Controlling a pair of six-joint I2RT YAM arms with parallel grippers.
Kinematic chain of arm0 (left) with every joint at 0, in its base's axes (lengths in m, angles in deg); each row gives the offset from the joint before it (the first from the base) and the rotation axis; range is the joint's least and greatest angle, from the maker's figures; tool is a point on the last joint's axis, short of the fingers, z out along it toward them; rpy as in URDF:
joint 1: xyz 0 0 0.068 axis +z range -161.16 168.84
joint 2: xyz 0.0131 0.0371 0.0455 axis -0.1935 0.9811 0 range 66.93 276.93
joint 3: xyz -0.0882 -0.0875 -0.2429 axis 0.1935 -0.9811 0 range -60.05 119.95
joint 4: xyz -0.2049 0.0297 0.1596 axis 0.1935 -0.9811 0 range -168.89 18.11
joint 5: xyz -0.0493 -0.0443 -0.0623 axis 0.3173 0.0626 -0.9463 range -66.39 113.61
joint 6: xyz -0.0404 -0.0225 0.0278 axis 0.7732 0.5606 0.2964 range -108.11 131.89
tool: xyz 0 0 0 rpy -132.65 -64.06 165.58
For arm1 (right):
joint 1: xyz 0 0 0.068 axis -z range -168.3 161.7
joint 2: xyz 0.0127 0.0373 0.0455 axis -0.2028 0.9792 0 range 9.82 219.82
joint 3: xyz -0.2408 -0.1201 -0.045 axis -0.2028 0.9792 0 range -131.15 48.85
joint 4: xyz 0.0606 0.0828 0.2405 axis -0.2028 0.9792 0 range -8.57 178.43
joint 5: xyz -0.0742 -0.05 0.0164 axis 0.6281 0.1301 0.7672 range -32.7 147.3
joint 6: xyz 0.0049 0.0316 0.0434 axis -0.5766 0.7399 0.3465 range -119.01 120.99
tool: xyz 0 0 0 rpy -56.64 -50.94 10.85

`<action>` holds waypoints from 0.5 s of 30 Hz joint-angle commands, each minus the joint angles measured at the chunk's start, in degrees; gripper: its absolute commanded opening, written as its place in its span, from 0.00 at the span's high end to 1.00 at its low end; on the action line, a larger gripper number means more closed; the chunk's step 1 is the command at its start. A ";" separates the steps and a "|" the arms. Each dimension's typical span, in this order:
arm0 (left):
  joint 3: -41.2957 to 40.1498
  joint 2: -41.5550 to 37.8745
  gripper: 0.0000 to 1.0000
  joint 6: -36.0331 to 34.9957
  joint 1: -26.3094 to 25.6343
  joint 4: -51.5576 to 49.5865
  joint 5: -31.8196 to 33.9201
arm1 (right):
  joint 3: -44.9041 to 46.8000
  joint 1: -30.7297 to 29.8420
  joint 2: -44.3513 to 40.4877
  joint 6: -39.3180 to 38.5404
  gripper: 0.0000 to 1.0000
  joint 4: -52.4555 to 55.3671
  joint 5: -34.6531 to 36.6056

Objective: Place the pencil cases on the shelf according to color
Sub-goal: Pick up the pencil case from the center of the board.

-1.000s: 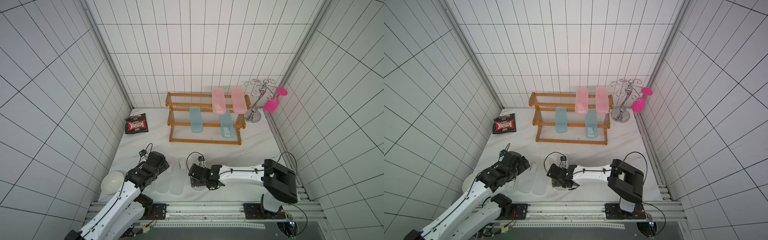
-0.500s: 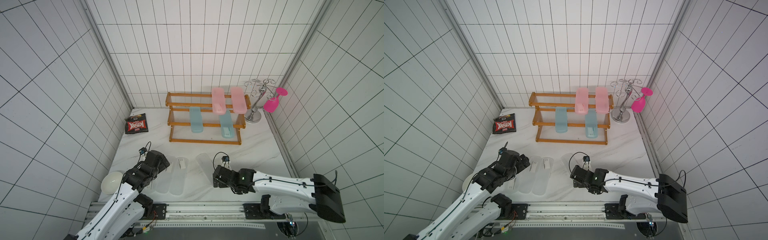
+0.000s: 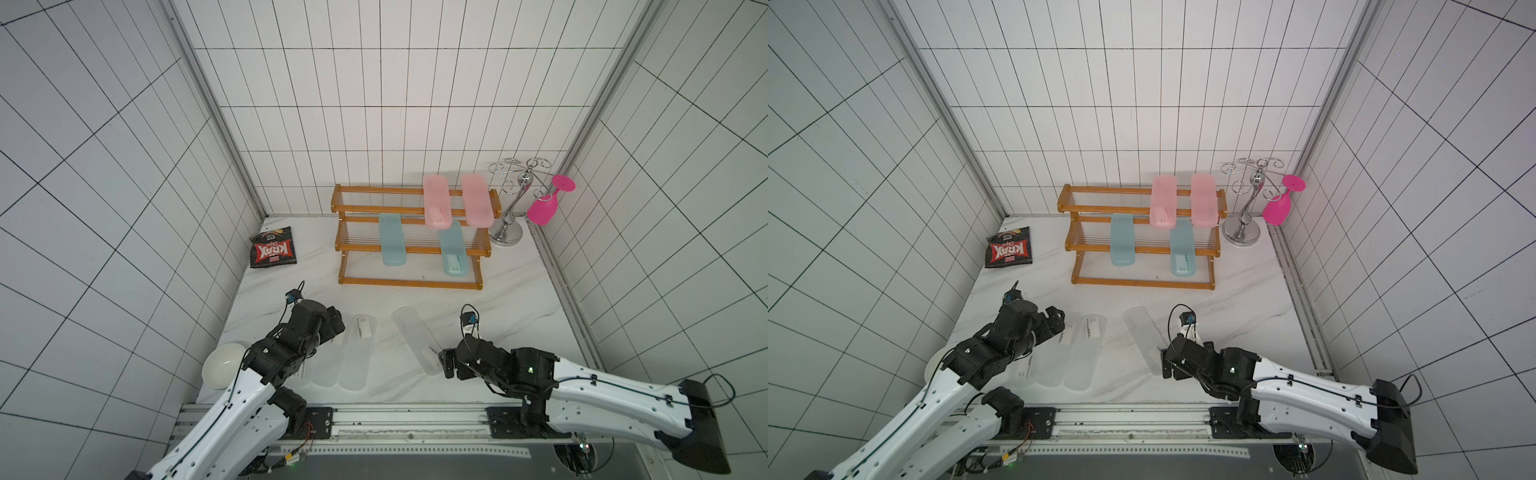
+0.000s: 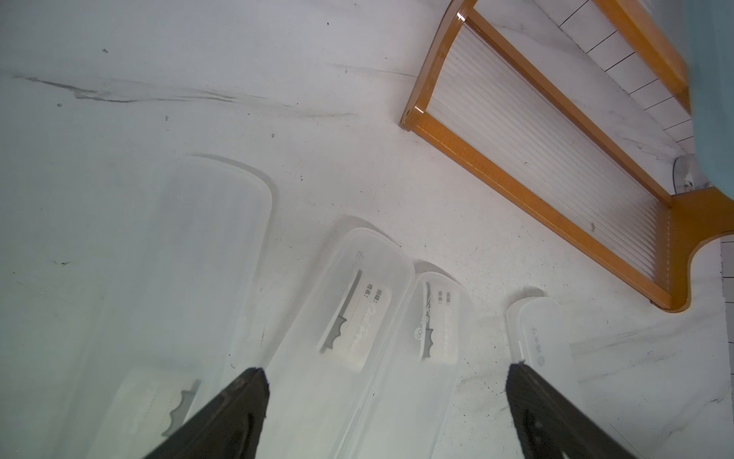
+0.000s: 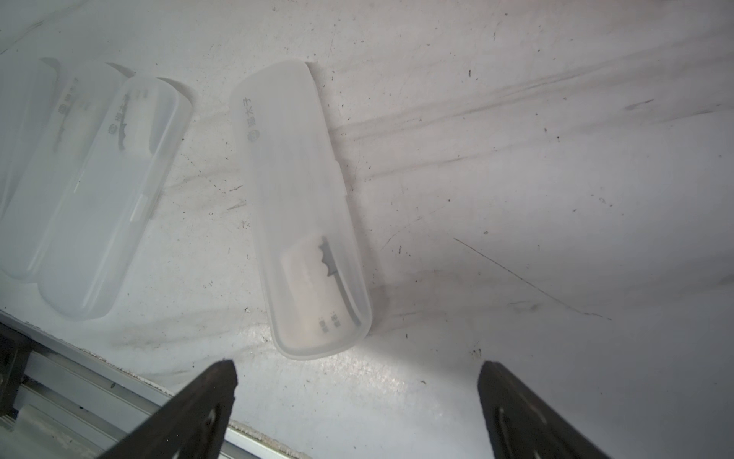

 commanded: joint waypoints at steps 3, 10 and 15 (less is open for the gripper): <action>-1.24 -4.58 0.02 -0.22 -0.20 2.08 0.83 | 1.53 0.07 3.58 -5.79 0.01 -4.01 -4.46; 0.37 -3.74 0.02 -0.49 -0.21 1.25 1.18 | -1.07 0.08 16.95 -9.48 0.01 -11.61 -7.92; 1.05 -2.98 0.02 -0.32 -0.25 1.22 0.99 | -2.51 0.27 24.80 -9.28 0.01 -13.23 -8.77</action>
